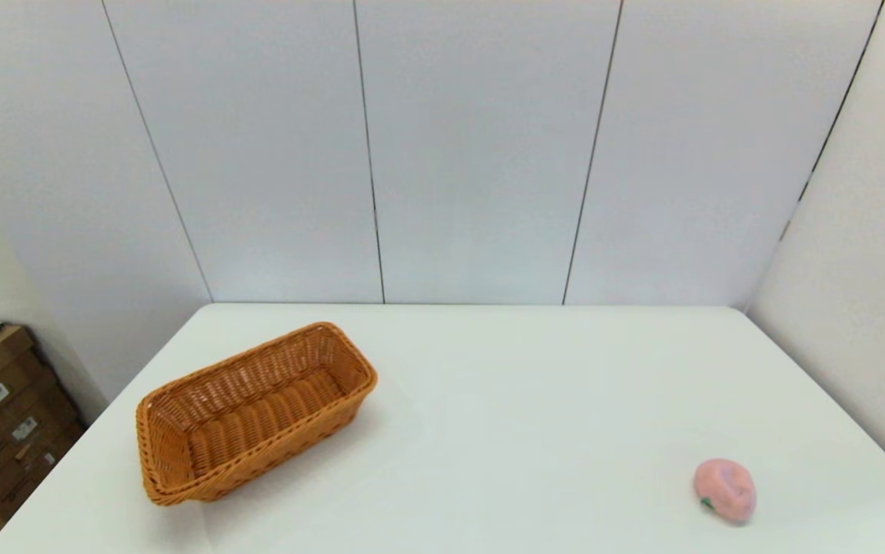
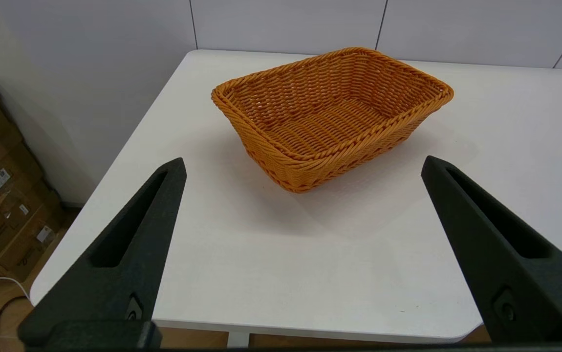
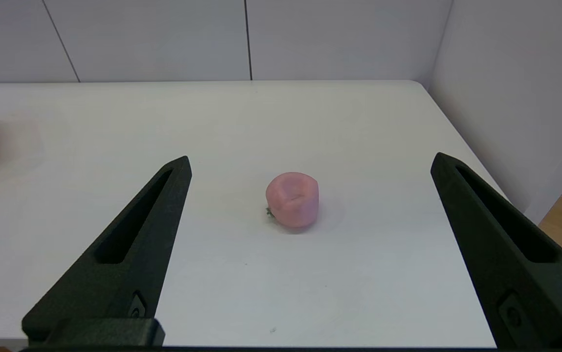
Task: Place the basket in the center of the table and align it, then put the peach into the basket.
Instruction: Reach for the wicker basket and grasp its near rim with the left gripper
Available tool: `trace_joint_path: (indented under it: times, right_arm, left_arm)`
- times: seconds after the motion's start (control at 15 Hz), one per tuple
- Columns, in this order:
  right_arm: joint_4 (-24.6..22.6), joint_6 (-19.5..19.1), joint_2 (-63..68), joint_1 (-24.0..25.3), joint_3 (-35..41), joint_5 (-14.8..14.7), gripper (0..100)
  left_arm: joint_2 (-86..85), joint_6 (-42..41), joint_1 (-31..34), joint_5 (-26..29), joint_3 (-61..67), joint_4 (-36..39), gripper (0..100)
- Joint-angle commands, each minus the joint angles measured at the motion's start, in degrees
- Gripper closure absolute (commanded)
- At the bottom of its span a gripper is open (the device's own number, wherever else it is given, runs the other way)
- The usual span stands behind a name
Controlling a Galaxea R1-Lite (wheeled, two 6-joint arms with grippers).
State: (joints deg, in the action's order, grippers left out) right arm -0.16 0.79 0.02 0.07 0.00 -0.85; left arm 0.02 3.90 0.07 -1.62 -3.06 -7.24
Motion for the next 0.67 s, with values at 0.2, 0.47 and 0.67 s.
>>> trace_joint_path:
  times: [0.2,0.47,0.67]
  right_arm:
    - [-0.02,0.00,-0.02,0.01,0.00,-0.03,0]
    - [-0.02,0.00,-0.02,0.01,0.00,-0.03,0]
    - [-0.02,0.00,-0.02,0.01,0.00,-0.03,0]
  left_arm:
    - [-0.11,0.05,0.01,-0.31,0.07,-0.05,0]
    - [-0.11,0.14,0.01,-0.40,-0.02,-0.05,0]
    - [-0.11,-0.03,0.01,-0.40,-0.72,-0.23,0]
